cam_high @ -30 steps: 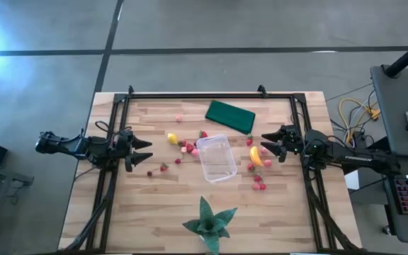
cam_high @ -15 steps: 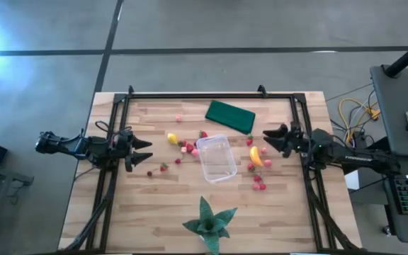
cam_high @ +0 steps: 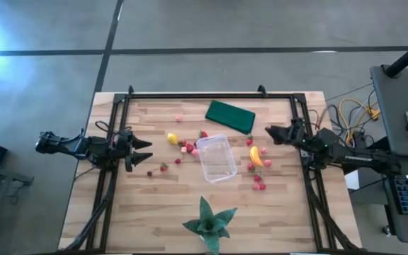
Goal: Pick and placing Produce into tupperware
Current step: Put the peach into the transparent bin
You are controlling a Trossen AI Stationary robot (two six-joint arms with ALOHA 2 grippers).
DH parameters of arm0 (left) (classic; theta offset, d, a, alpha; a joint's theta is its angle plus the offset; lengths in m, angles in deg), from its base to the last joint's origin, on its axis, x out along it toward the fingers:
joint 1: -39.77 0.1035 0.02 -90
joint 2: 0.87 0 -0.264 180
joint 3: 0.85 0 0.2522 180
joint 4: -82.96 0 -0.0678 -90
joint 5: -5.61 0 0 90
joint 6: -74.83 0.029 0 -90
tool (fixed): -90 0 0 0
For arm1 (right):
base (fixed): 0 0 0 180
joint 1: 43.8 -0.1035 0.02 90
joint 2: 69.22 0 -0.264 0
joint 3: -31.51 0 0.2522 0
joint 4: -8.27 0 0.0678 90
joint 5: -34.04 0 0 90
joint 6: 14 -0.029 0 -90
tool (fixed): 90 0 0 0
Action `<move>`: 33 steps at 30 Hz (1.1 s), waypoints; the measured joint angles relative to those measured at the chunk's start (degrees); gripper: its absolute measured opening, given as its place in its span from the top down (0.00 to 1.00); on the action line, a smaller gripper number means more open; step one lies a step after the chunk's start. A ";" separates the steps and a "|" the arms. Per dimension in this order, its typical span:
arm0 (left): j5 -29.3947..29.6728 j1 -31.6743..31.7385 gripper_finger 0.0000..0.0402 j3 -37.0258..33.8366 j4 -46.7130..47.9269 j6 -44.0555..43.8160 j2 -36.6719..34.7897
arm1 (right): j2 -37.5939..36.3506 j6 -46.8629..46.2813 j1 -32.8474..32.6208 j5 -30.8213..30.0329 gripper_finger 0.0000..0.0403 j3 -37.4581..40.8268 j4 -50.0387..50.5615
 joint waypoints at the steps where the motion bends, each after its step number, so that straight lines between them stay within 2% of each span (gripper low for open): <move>1: -0.01 0.00 0.33 0.00 0.00 -0.01 0.00 | 0.00 -0.17 0.01 -2.93 0.38 0.00 -0.06; 4: 0.00 0.02 0.33 -0.01 0.00 0.00 0.00 | 0.31 -0.81 0.02 -6.68 0.38 0.01 -4.56; 6: -0.02 0.00 0.33 -0.02 0.00 -0.02 0.00 | 1.03 4.59 -0.34 -7.17 0.38 -1.52 -9.19; 8: 0.00 0.02 0.33 0.01 0.00 0.00 0.00 | 2.64 11.49 -1.34 -9.15 0.38 -6.06 -7.90; 9: -0.01 0.01 0.33 -0.01 0.00 -0.01 0.00 | 3.78 14.65 -1.91 -11.37 0.38 -9.36 -3.91; 10: 0.00 0.02 0.33 0.00 0.00 -0.01 0.00 | 5.15 17.01 -2.43 -14.24 0.38 -13.16 2.79; 12: 0.00 0.01 0.33 -0.02 0.00 -0.02 0.00 | 8.99 17.53 -2.90 -20.29 0.38 -22.30 24.42; 14: 0.00 0.00 0.33 0.01 0.00 -0.02 0.00 | 14.42 10.58 -2.87 -23.41 0.38 -31.34 50.14; 15: -0.02 0.00 0.33 0.00 0.00 -0.02 0.00 | 17.76 5.92 -2.77 -23.23 0.38 -35.25 62.28; 17: 0.00 0.02 0.33 0.00 0.00 -0.02 0.00 | 24.71 -1.20 -2.75 -19.91 0.38 -41.07 80.48; 18: -0.01 -0.01 0.33 0.01 0.00 -0.01 0.00 | 27.83 -2.95 -2.80 -17.07 0.38 -43.15 87.28; 20: -0.01 -0.01 0.33 -0.01 0.00 -0.02 0.00 | 33.80 -3.83 -2.95 -11.55 0.38 -45.66 94.79; 23: -0.02 0.02 0.33 0.00 0.00 -0.02 0.00 | 40.97 -0.83 -3.48 -7.19 0.38 -46.96 94.91; 26: 0.00 -0.01 0.33 -0.01 0.00 -0.02 0.00 | 47.01 1.89 -3.54 -5.84 0.38 -47.02 90.93; 29: 0.00 0.01 0.33 0.01 0.00 -0.02 0.00 | 52.98 2.49 -3.48 -4.92 0.38 -45.81 89.95; 33: 0.00 -0.01 0.33 -0.02 0.00 -0.02 0.00 | 58.20 4.65 -3.39 -0.10 0.38 -42.90 85.71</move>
